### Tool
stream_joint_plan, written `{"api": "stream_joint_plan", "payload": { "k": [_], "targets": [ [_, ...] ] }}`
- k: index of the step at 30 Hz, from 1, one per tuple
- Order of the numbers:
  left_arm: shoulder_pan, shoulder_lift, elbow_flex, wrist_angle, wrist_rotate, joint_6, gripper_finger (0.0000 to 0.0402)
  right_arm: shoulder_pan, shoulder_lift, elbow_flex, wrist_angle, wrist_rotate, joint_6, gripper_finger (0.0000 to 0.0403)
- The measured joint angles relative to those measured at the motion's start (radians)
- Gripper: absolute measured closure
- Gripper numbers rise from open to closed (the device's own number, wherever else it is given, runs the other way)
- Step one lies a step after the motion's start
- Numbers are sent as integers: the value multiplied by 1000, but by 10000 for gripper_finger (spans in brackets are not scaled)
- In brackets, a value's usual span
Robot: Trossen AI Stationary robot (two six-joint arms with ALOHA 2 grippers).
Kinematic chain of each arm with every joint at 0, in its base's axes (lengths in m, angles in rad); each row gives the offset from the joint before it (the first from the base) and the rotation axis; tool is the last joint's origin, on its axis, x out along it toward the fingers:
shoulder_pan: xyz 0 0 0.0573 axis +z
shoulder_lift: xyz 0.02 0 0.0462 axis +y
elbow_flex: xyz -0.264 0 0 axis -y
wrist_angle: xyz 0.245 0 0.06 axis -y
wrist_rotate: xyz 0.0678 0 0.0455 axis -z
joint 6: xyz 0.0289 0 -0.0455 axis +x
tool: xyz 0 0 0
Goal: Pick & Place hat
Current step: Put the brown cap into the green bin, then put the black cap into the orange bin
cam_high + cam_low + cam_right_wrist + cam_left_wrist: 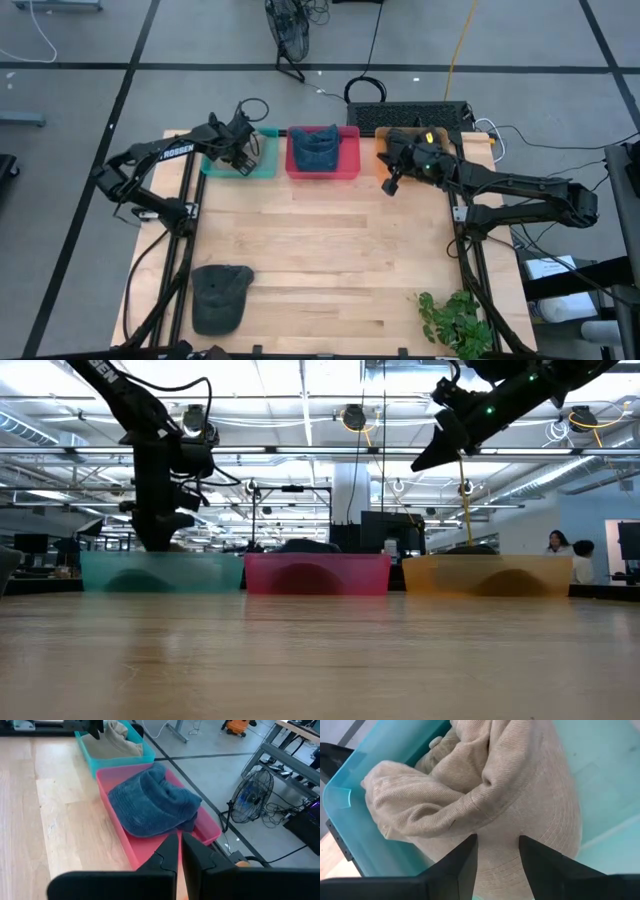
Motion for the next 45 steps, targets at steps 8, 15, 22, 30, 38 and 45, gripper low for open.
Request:
{"api": "stream_joint_plan", "payload": {
  "k": [8, 15, 22, 30, 38, 45],
  "targets": [
    [2, 3, -6, 2, 56, 0, 245, 0, 0, -8, 9, 1, 0, 403],
    [-6, -29, 35, -50, 36, 15, 245, 0, 0, -8, 12, 1, 0, 403],
    [-31, -145, 180, -152, 63, 22, 245, 0, 0, -8, 27, 2, -7, 403],
    [-148, -278, 274, -379, 440, 104, 245, 0, 0, -8, 26, 2, -7, 403],
    [-524, -347, 251, -476, 482, -78, 245, 0, 0, -8, 1, 1, -8, 403],
    [-938, -344, 232, -478, 434, -210, 245, 0, 0, -8, -1, 0, -22, 403]
  ]
}}
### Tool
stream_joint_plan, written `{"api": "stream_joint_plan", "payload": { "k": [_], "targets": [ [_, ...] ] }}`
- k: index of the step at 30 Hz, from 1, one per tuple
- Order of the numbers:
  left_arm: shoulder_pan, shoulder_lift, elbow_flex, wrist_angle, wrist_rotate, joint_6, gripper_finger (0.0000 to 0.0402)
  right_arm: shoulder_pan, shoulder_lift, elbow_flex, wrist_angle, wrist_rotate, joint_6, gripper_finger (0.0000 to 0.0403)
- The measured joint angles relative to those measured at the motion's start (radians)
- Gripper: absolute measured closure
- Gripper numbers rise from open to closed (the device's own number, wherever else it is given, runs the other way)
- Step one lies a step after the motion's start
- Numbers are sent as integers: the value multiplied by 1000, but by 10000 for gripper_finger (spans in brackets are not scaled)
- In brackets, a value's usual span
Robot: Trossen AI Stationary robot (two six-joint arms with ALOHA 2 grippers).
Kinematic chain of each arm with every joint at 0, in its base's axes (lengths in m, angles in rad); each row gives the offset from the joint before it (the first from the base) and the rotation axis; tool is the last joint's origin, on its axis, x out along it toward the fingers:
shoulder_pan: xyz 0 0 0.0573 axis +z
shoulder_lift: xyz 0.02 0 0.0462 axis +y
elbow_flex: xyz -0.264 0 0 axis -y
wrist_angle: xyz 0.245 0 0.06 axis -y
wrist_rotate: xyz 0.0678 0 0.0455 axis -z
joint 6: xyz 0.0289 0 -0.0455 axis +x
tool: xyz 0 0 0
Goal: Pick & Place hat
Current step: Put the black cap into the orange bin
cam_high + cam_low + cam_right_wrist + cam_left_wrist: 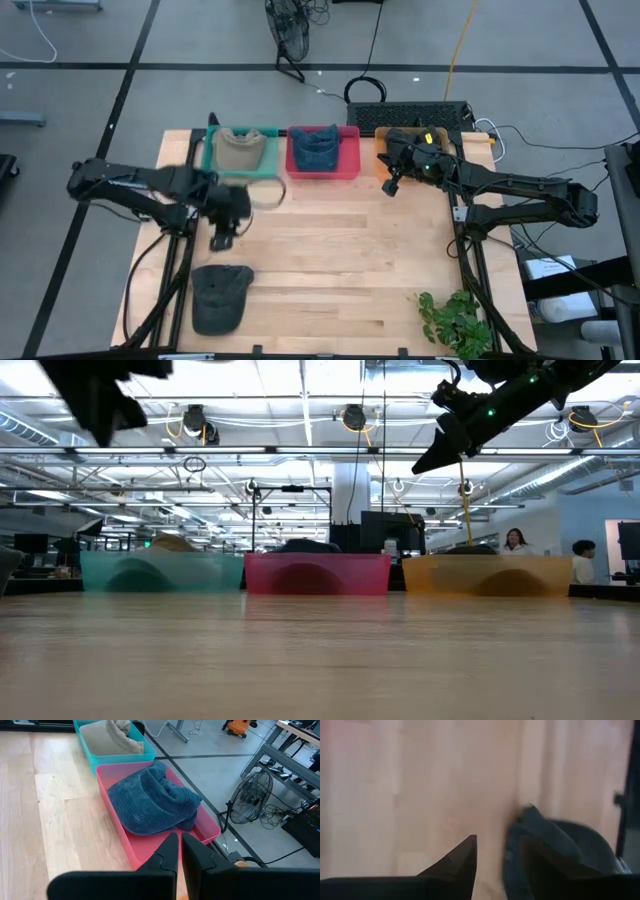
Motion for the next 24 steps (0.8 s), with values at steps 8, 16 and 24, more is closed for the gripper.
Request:
{"api": "stream_joint_plan", "payload": {
  "k": [8, 16, 24],
  "targets": [
    [-356, 52, -11, 9, 14, -402, 245, 0, 0, 0, -8, 0, 0, 403],
    [-562, 252, -11, 84, 56, -635, 245, 0, 0, 0, -8, -1, 23, 403],
    [-619, 399, -11, 122, 149, -697, 245, 0, 0, 0, -8, -1, 26, 403]
  ]
}}
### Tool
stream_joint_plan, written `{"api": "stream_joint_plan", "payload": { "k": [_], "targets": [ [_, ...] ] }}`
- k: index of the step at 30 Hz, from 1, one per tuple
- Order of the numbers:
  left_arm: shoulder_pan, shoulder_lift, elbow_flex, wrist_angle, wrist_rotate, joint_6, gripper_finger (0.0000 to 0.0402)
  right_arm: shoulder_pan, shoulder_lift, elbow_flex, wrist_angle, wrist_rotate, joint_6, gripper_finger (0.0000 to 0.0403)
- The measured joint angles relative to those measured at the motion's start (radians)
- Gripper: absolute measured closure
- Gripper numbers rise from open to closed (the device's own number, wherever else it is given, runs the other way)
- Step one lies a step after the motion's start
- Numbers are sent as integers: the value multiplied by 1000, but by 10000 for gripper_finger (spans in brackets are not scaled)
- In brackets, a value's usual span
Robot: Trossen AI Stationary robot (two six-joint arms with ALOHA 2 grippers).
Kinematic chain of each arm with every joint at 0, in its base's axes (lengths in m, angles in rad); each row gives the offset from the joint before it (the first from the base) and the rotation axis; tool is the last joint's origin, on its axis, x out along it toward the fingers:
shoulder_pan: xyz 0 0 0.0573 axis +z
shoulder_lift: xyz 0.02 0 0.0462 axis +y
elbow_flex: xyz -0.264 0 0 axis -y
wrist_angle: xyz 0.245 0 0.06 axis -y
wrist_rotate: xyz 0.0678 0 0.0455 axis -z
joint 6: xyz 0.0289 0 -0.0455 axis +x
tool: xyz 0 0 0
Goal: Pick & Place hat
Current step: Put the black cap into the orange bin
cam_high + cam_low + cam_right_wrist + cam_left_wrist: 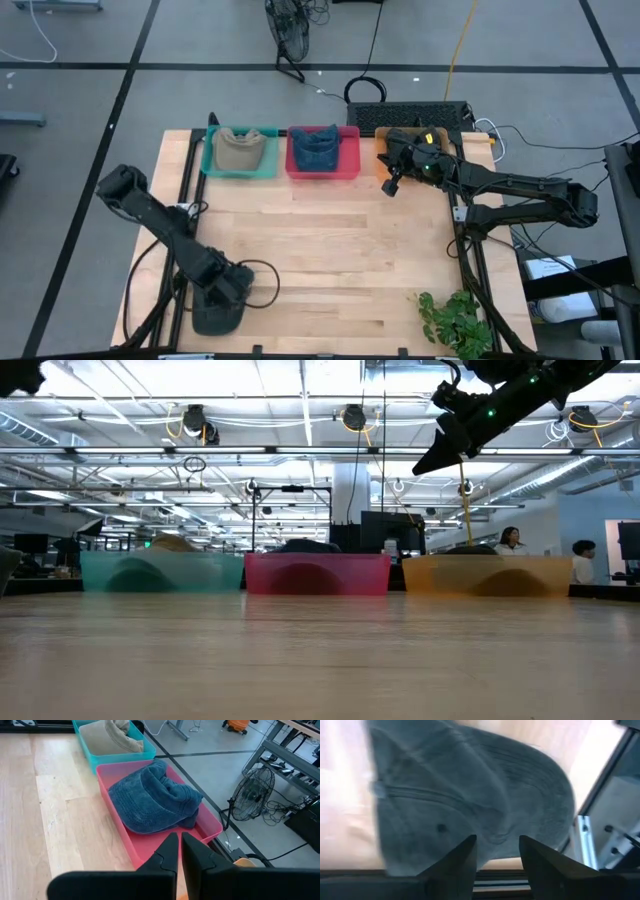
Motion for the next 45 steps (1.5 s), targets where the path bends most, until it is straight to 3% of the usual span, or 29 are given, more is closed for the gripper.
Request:
{"api": "stream_joint_plan", "payload": {
  "k": [8, 21, 33, 40, 45],
  "targets": [
    [-39, 46, 0, 119, 28, -44, 245, 0, 0, 0, 0, 0, -1, 403],
    [-85, 84, 0, 31, -20, -131, 245, 0, 0, 0, 49, 0, -56, 403],
    [-123, 84, 0, 51, -64, -175, 245, 0, 0, 0, 49, 0, -55, 403],
    [-125, 84, -98, 198, -78, -181, 245, 0, 0, 0, 38, 0, -53, 403],
    [-113, 79, -128, 177, -46, -194, 245, 0, 0, 0, 38, 0, -42, 403]
  ]
}}
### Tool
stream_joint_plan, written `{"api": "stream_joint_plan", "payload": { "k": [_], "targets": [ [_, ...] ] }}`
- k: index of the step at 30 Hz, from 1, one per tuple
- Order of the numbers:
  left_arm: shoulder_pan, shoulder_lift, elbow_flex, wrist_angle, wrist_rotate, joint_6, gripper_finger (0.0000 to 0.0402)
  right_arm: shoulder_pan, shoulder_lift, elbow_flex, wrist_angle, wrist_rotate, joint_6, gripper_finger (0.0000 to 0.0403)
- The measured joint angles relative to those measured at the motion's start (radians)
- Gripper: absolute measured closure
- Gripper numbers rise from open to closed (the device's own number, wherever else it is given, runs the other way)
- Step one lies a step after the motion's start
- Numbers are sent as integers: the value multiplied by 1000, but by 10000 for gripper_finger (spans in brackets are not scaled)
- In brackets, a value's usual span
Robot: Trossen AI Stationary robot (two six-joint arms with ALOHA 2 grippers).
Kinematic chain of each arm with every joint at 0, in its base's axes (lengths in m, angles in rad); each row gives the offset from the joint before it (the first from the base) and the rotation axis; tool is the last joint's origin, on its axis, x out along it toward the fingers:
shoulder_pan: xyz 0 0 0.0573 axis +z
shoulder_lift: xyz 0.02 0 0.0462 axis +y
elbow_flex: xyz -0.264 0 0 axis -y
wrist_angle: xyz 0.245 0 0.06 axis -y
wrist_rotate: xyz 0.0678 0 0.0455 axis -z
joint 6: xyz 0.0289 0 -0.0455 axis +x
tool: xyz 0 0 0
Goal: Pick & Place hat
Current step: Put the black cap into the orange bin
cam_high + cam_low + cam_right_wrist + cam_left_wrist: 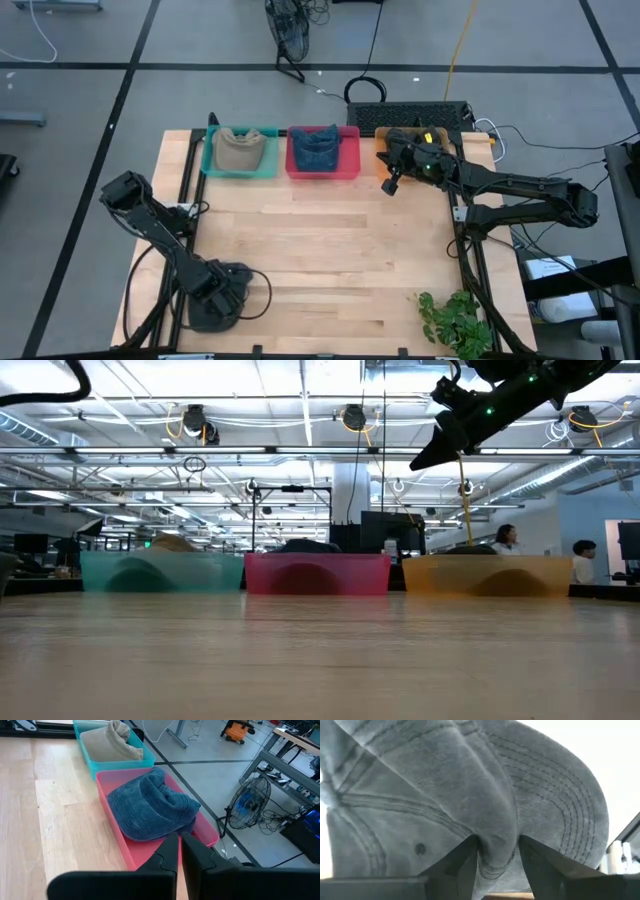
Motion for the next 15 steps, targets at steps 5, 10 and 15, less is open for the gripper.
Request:
{"api": "stream_joint_plan", "payload": {
  "k": [5, 10, 15],
  "targets": [
    [12, -1, 5, -28, 12, 1, 281, 0, 0, 0, 0, 0, 7, 403],
    [42, 0, 5, -30, 44, 20, 373, 0, 0, 0, -2, 0, 15, 403],
    [125, -21, 18, -42, 50, 82, 382, 0, 0, 0, -5, 0, 20, 403]
  ]
}}
